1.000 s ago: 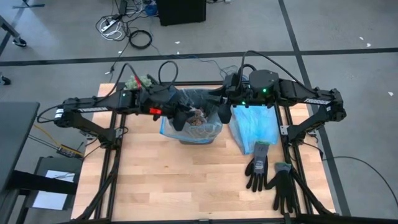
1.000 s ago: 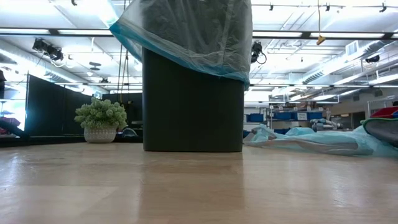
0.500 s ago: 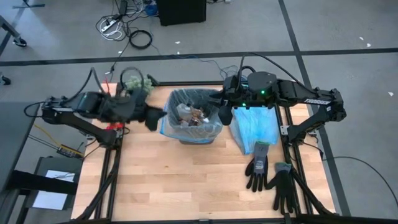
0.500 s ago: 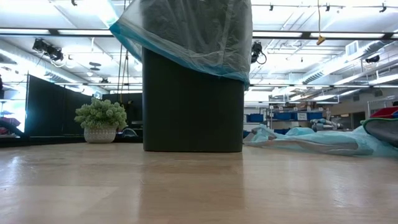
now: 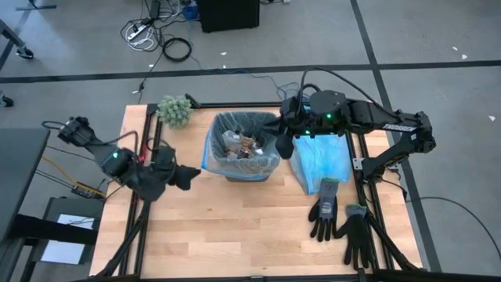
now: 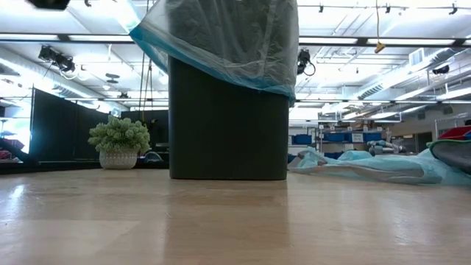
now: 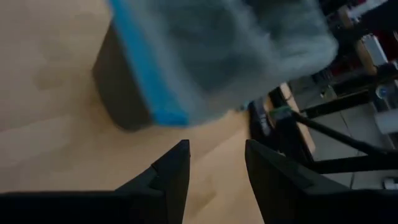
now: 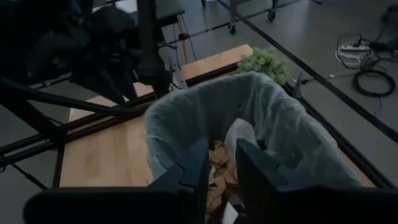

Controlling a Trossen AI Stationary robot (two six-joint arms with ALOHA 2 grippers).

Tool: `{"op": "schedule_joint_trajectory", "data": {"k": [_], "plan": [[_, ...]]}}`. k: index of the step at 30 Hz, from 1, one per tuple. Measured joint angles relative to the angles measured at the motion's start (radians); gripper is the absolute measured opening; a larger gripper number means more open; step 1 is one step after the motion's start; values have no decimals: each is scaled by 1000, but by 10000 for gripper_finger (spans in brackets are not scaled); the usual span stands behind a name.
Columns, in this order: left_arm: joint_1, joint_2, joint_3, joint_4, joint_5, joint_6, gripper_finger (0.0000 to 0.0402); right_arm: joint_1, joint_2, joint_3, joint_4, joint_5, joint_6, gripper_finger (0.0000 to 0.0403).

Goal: Place trash/remove bag and relplace
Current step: Remove the trash bag from the bin

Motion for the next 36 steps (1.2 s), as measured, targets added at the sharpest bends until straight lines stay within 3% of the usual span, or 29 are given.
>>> {"op": "schedule_joint_trajectory", "data": {"k": [5, 12, 28, 36], "plan": [[-3, -24, -120, 29, -30, -104, 163, -7, 0, 0, 7, -14, 0, 60], [-1, -30, -222, 186, -80, -122, 163, -18, 0, 0, 8, -27, 2, 59], [78, -29, -261, 261, -132, -103, 163, -21, 0, 0, 11, -69, -2, 50], [95, -26, -261, 341, -142, 12, 163, -23, 0, 0, 7, -76, -30, 50]]}}
